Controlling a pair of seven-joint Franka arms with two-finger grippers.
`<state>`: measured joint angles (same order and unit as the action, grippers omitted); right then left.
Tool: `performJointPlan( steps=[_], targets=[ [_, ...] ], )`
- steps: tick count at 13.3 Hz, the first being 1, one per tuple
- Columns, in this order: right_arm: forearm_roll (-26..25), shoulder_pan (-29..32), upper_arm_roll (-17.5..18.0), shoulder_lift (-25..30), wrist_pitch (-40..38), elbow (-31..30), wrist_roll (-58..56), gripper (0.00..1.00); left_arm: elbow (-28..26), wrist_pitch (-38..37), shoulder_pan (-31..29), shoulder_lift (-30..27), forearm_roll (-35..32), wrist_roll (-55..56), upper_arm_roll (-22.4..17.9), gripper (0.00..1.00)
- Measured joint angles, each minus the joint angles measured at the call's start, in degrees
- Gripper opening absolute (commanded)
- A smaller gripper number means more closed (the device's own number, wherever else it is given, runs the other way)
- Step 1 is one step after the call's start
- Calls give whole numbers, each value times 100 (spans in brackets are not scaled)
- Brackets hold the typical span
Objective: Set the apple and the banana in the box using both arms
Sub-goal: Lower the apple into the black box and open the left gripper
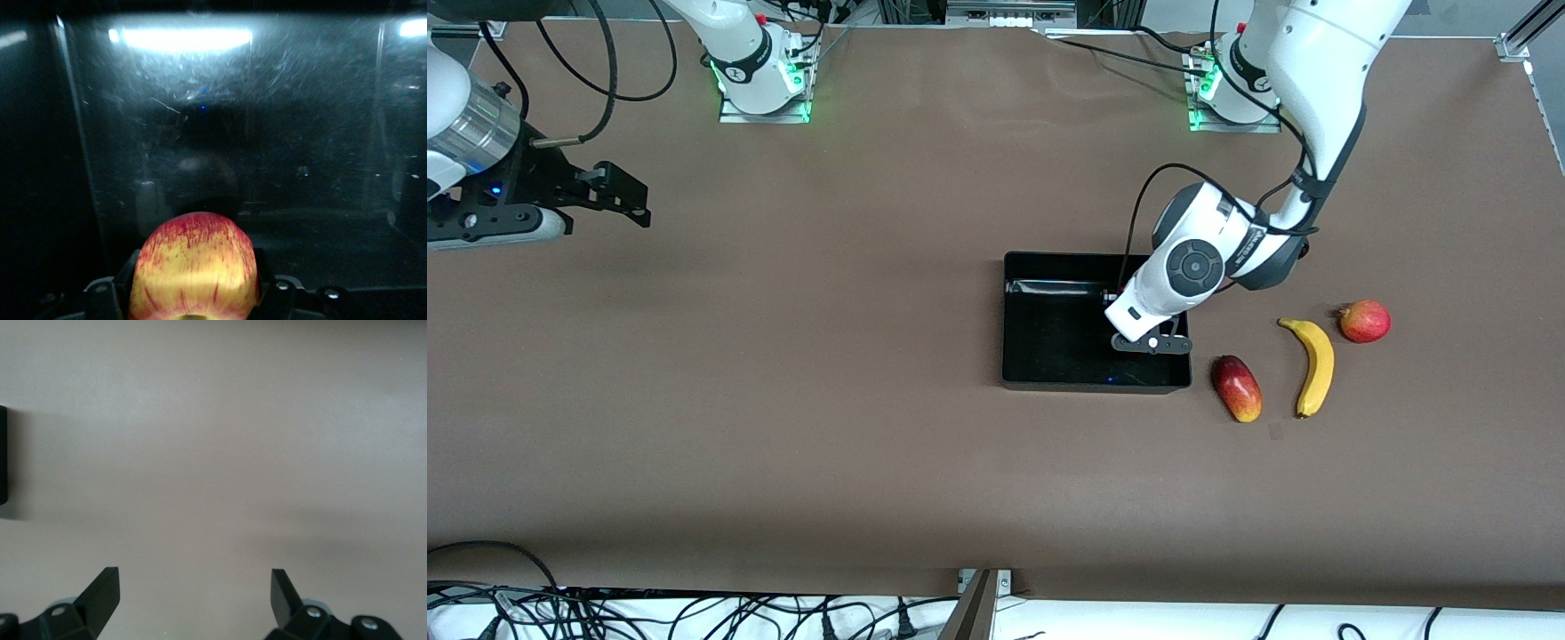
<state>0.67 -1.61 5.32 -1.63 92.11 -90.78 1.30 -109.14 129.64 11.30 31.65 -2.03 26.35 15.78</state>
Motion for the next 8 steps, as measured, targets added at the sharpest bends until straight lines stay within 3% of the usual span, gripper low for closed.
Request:
performJointPlan(
  steps=[1,2,6,8],
  targets=[
    [-4,6,-1,-3,1,16,0,100,-48,28,4,12,0,38,0,78],
    [-5,11,-2,-19,1,16,0,100,-77,28,4,22,0,52,0,100],
    [-5,12,-1,-108,33,16,2,100,-17,-25,-4,-17,0,129,-3,100],
    [-14,12,-1,-115,128,16,2,100,288,-610,-17,-202,0,142,-10,100]
  ],
)
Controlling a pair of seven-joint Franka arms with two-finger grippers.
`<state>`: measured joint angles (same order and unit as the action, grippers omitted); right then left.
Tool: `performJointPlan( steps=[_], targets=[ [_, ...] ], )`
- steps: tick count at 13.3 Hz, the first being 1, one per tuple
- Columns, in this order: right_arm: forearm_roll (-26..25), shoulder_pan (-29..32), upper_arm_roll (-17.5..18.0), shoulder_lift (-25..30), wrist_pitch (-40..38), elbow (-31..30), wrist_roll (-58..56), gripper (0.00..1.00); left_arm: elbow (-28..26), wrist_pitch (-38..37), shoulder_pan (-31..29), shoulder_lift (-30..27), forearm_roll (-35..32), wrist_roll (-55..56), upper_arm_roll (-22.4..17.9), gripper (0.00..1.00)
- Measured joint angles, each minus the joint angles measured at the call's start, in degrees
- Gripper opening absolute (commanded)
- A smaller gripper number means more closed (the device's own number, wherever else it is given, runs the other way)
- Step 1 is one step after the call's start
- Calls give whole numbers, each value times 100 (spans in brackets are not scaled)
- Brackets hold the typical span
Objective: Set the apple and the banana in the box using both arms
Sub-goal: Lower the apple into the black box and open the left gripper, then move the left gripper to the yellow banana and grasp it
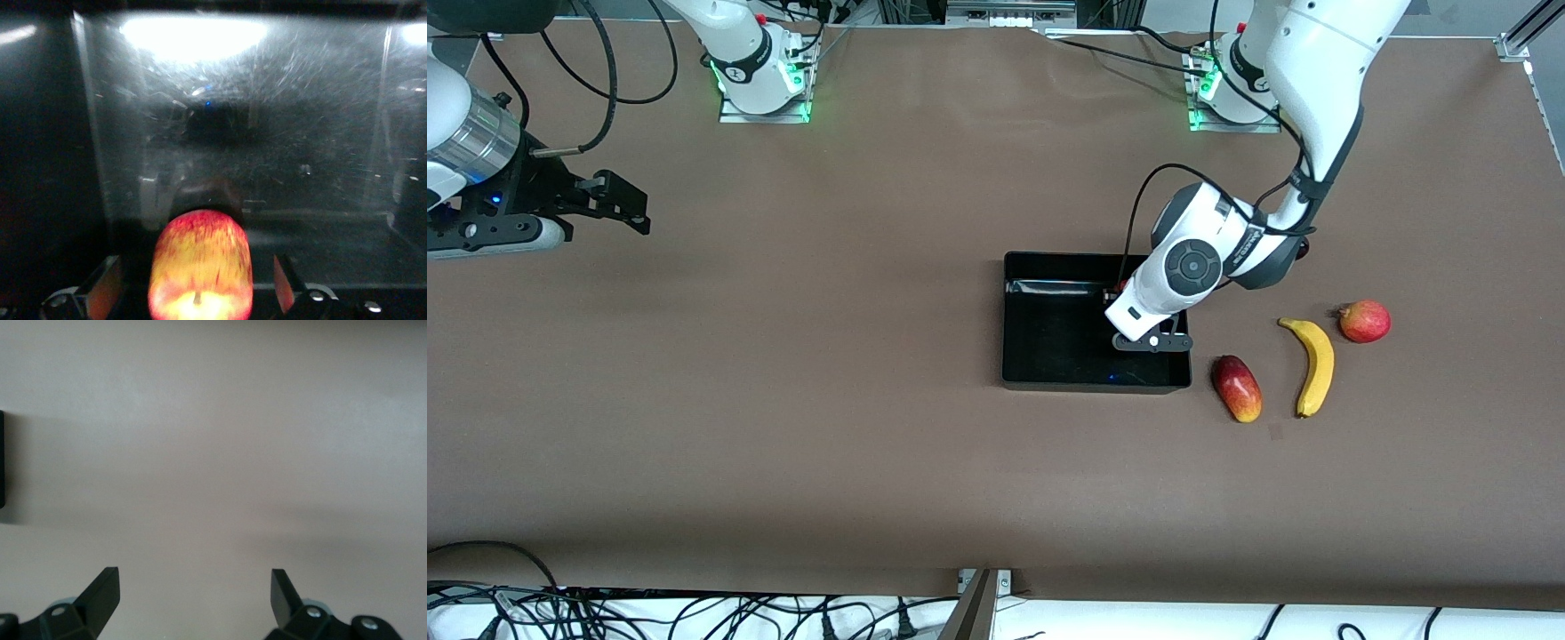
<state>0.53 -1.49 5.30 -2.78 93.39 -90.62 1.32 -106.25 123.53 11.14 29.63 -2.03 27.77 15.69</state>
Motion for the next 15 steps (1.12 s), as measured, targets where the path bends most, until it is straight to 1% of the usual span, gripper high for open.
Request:
performJointPlan(
  steps=[3,4,6,9,12,15],
  targets=[
    [-136,0,0,0,53,1,0,100,1005,-1696,-135,-392,-5,-1,-104,100],
    [-153,0,0,0,55,1,0,100,1301,-2089,-299,-480,-39,-48,-136,100],
    [-157,0,0,0,57,2,0,100,1575,-2372,-831,-539,-225,-671,-159,100],
    [-158,0,2,0,63,2,0,100,1583,-2261,-1649,-320,-660,-2062,-199,100],
    [-158,0,4,-1,71,3,0,100,1563,-1642,-2153,159,-1078,-3059,-210,100],
    [-158,0,4,-2,74,3,0,100,1502,-934,-2545,657,-1150,-4024,-215,100]
  ],
)
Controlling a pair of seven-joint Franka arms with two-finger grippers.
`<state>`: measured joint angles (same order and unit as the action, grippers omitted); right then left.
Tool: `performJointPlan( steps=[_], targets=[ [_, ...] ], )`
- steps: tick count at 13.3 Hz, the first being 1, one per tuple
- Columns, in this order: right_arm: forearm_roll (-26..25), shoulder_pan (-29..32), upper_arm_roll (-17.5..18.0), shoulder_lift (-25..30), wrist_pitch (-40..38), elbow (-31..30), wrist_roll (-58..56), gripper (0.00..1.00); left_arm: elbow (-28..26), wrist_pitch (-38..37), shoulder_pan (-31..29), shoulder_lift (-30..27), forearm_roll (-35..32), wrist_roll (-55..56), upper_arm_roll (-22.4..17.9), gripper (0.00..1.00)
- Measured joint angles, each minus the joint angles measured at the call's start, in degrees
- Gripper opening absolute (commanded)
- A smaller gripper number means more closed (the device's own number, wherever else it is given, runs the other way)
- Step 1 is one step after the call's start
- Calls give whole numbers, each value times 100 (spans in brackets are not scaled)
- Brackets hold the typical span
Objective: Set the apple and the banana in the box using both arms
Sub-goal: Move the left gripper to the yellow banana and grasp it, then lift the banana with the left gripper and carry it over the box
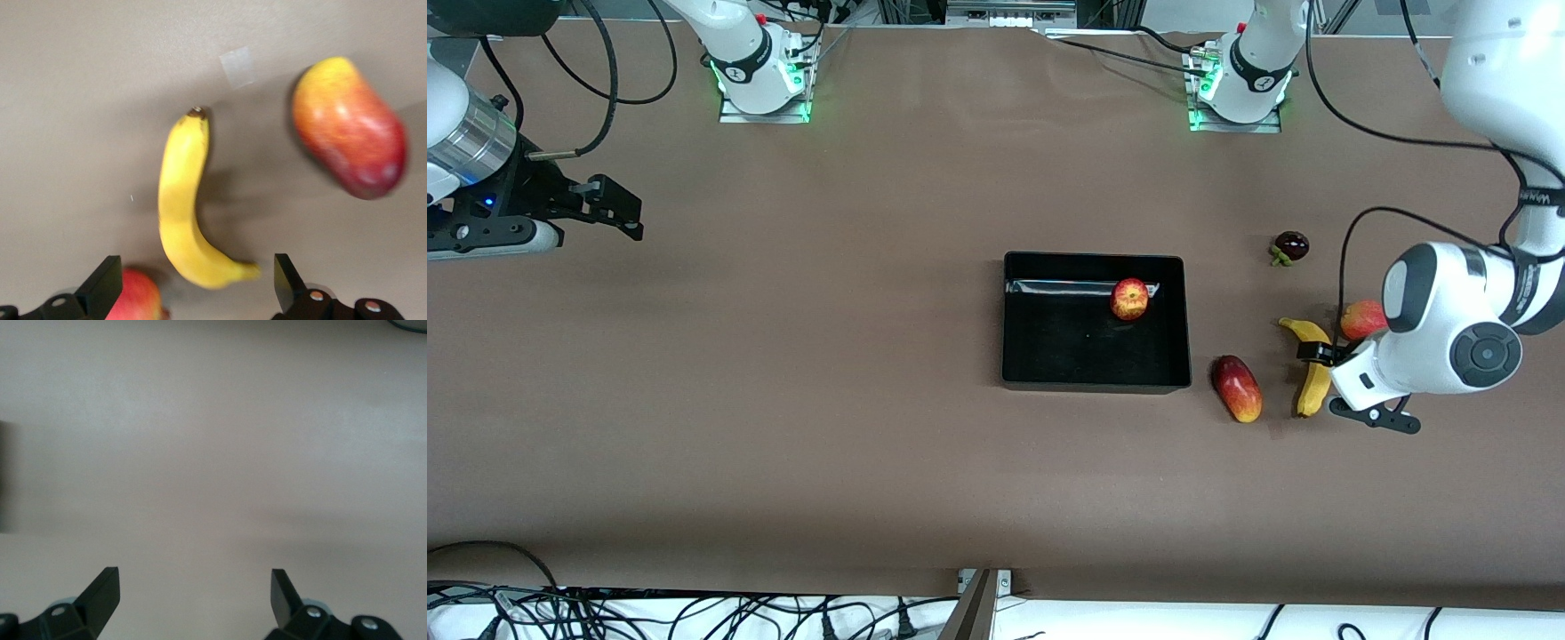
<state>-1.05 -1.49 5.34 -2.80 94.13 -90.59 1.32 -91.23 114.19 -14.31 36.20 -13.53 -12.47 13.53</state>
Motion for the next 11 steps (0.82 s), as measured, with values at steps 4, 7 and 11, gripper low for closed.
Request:
performJointPlan(
  steps=[4,7,11],
  targets=[
    [0,0,1,0,2,0,0,100,-540,1196,-285,293,-193,-558,2,43],
    [0,0,1,-1,3,0,0,100,-785,1339,-336,319,-214,-591,5,0],
    [0,0,1,-1,5,0,0,100,-795,1343,-385,317,-216,-621,18,0]
  ],
)
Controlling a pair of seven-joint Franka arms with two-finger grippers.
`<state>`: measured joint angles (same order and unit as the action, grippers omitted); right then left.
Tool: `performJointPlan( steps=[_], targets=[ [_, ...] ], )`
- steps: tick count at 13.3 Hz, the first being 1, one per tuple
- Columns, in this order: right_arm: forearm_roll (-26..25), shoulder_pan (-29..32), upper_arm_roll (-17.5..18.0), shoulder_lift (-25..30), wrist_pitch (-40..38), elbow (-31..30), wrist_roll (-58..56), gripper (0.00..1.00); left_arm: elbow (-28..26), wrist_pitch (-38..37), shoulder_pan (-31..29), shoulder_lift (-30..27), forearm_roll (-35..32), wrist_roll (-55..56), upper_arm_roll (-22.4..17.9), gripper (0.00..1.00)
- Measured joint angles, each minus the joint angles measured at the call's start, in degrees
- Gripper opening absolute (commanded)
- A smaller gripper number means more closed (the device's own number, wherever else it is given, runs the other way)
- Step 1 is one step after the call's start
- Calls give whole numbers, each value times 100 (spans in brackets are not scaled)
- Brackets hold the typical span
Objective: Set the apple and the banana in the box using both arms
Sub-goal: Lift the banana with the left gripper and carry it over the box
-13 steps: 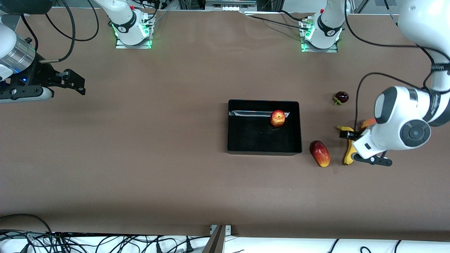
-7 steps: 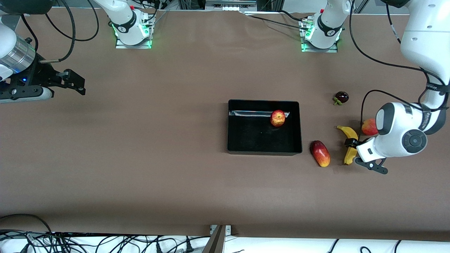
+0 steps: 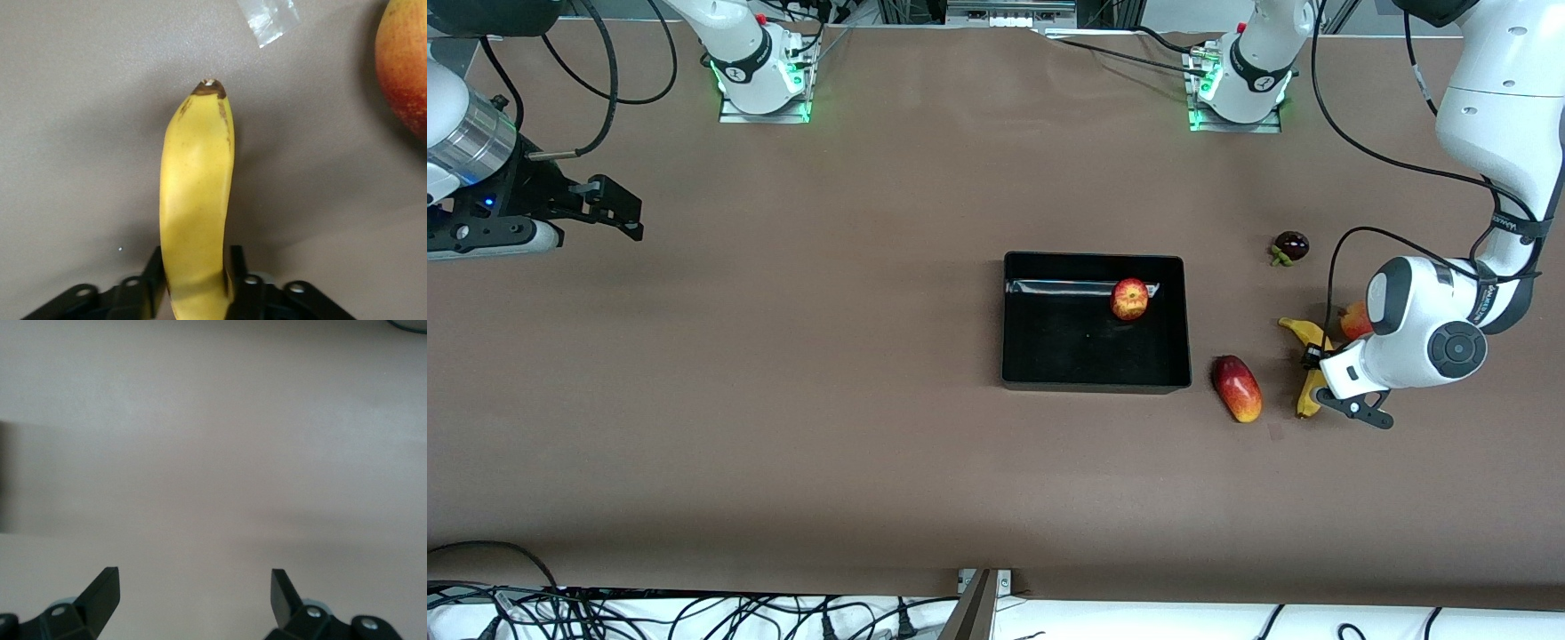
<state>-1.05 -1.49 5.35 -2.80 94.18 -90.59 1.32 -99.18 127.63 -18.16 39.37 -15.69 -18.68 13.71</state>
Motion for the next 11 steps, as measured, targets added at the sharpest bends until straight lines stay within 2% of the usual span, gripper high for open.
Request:
performJointPlan(
  steps=[2,7,9,11],
  targets=[
    [0,0,0,0,0,0,0,100,87,-264,-1,-67,-1,1,110,0],
    [0,0,1,0,1,0,0,100,1280,-2455,75,-412,37,704,1146,0],
    [0,0,1,0,2,0,0,100,1643,-2856,111,-462,302,1222,1659,0],
    [0,0,1,0,2,0,0,100,1701,-2931,189,-450,704,1516,2031,0]
  ],
)
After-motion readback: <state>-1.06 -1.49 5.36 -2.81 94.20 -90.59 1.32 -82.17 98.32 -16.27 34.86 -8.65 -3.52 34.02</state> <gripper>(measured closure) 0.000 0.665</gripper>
